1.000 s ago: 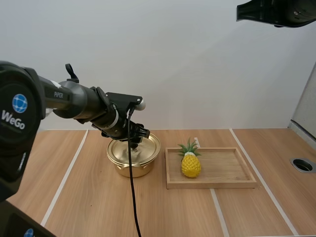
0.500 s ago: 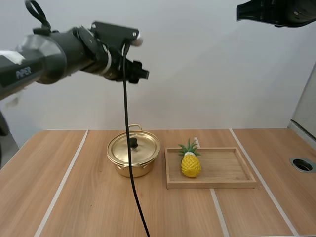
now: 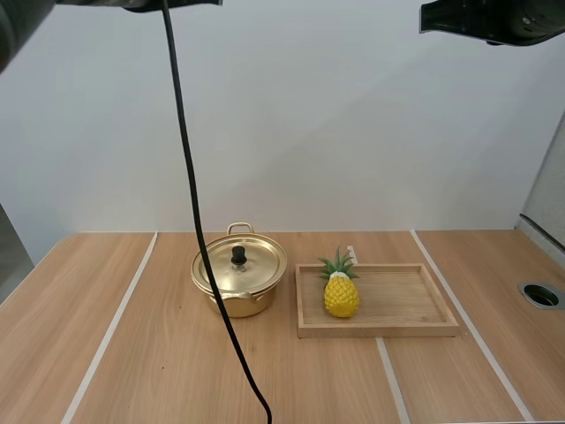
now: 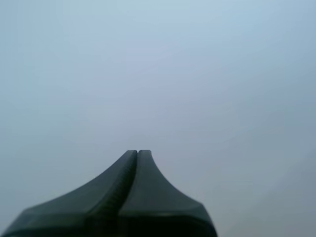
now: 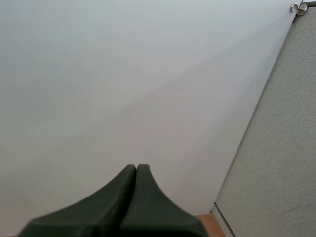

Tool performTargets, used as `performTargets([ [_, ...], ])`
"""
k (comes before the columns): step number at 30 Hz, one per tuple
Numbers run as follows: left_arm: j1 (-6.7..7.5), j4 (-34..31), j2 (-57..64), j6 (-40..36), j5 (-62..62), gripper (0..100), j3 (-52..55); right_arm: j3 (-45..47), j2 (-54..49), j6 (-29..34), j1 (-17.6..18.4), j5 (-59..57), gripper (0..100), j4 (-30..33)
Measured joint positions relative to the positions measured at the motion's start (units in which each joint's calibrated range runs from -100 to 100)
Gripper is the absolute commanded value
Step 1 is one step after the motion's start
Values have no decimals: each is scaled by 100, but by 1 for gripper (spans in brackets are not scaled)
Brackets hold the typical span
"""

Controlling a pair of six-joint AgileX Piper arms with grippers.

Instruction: Open the pot, put the grape inside, and close it

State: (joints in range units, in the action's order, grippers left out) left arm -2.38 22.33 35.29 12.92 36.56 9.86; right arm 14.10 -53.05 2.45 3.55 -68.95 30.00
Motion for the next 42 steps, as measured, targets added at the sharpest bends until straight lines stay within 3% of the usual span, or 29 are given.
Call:
performTargets([
  [6, -45, 30, 425, -269, -19, 0, -121, 0, 0, 0, 0, 527, 0, -462],
  [20, -45, 144, 1461, -141, -605, 0, -136, 30, -323, -250, 0, 1861, 0, -740],
  [29, -45, 144, 2529, 35, -782, 0, 791, 58, -667, -605, 0, 2005, 0, -1260],
  [39, -45, 198, 3872, 154, -907, 0, 1787, 1067, -1784, -1352, 0, 2130, 0, -2681],
  [42, -11, 215, 4153, 164, -814, 0, 1877, 1410, -2220, -1456, 0, 2225, 0, -2841],
])
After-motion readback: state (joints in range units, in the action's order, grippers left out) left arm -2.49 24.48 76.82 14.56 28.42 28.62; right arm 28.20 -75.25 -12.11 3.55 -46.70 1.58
